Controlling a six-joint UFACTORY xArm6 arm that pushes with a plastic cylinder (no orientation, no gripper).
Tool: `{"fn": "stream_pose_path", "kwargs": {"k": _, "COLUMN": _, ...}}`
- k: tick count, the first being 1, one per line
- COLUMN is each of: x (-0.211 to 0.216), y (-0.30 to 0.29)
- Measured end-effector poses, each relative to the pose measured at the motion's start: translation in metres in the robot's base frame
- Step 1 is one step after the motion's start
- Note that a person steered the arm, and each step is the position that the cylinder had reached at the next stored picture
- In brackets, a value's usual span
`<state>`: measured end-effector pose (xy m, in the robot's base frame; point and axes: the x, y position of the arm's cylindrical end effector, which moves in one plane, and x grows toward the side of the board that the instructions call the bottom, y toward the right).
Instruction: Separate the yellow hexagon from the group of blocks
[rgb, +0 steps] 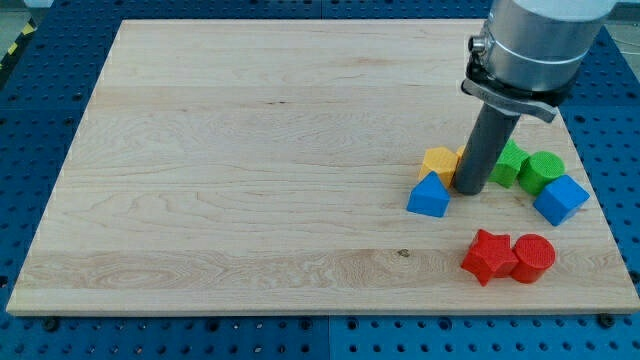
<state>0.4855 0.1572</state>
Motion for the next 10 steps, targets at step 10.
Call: {"fn": "stream_pose_path", "kwargs": {"k": 10, "x": -0.009, "y": -0.084}}
